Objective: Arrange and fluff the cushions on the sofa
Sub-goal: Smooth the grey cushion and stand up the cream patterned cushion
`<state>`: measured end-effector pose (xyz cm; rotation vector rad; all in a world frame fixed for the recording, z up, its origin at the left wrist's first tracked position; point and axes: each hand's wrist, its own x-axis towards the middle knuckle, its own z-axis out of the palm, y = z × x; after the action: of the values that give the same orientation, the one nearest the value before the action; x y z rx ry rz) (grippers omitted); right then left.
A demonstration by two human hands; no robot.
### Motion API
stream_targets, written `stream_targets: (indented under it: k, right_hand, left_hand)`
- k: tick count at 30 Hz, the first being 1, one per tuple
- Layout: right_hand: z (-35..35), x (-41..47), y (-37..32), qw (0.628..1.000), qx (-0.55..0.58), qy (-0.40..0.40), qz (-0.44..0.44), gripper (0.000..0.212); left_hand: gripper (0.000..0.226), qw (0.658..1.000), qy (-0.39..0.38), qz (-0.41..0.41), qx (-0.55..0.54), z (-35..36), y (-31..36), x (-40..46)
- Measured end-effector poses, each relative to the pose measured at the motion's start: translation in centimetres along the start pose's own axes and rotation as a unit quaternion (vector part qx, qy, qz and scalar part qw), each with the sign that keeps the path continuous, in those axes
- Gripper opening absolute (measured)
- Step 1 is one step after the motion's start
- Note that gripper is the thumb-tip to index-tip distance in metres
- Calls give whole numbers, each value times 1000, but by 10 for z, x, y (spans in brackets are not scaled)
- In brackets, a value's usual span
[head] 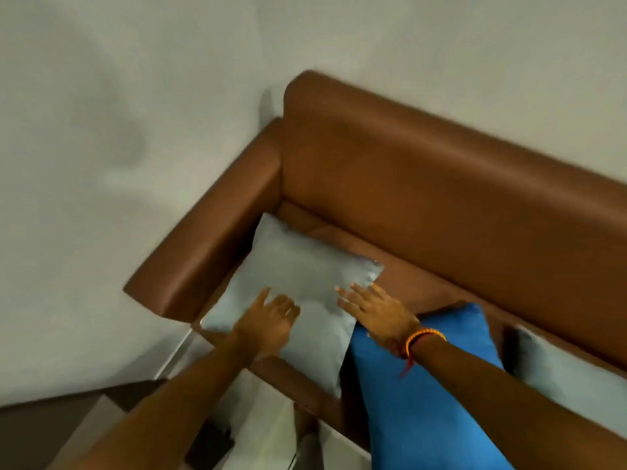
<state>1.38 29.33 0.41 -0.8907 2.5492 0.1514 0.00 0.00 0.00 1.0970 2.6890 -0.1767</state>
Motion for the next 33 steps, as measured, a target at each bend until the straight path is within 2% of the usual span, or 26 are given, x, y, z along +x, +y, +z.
stream_targets:
  k: [1, 2, 3, 4, 6, 7, 8, 10, 12, 14, 15, 17, 19, 22, 24, 28, 30, 33]
  right_hand:
    - [26, 18, -14, 998, -53, 23, -15, 90]
    - [46, 30, -14, 997, -40, 70, -6, 81]
    - [77, 43, -16, 990, -78, 122, 2, 72]
    - [96, 54, -19, 986, -84, 140, 35, 70]
    - [125, 84, -22, 975, -121, 174, 68, 72]
    - [131, 95, -21, 975, -100, 180, 81, 65]
    - [134, 102, -24, 973, -85, 193, 90, 62]
    - [131, 108, -21, 975, -42, 183, 114, 72]
    - [116, 110, -8, 975, 46, 181, 119, 75]
    - [92, 113, 19, 963, 166, 172, 121, 66]
    - [77, 112, 37, 958, 216, 137, 127, 56]
    - [42, 103, 78, 917, 325, 132, 191, 41]
    - [0, 88, 112, 875, 391, 187, 213, 36]
    - [-64, 81, 141, 815, 493, 257, 165, 36]
    - [-90, 78, 158, 795, 500, 294, 176, 40]
    - [-100, 96, 185, 813, 422, 318, 244, 47]
    - [-98, 116, 193, 821, 391, 303, 285, 42]
    - [-90, 143, 190, 821, 366, 282, 335, 49]
  left_hand:
    - [68, 999, -6, -15, 40, 34, -2, -13]
    - [87, 998, -36, -41, 27, 61, -4, -17]
    - [106, 997, -55, -60, 18, 100, -3, -26]
    - [122, 994, -58, -91, 22, 127, -3, -32]
    - [142, 989, -37, -137, 34, 167, -4, -20]
    - [144, 985, -25, -163, 49, 177, -3, -10]
    - [142, 982, -17, -182, 39, 181, -3, 0]
    - [131, 976, -1, -214, 32, 171, -4, 15]
    - [111, 980, 37, -196, 5, 145, -12, 23]
    - [95, 981, 84, -170, -35, 103, -32, 30]
    - [88, 979, 115, -163, -46, 83, -41, 33]
    - [67, 971, 190, -135, -54, 36, -61, 48]
    - [37, 956, 267, -108, -55, -8, -80, 72]
    - [46, 930, 323, -109, -139, -61, -103, 121]
    - [50, 911, 336, -112, -211, -80, -117, 160]
    - [44, 896, 318, -125, -283, -81, -143, 234]
    - [42, 903, 279, -156, -286, -73, -157, 255]
    - [50, 908, 212, -201, -301, -54, -172, 272]
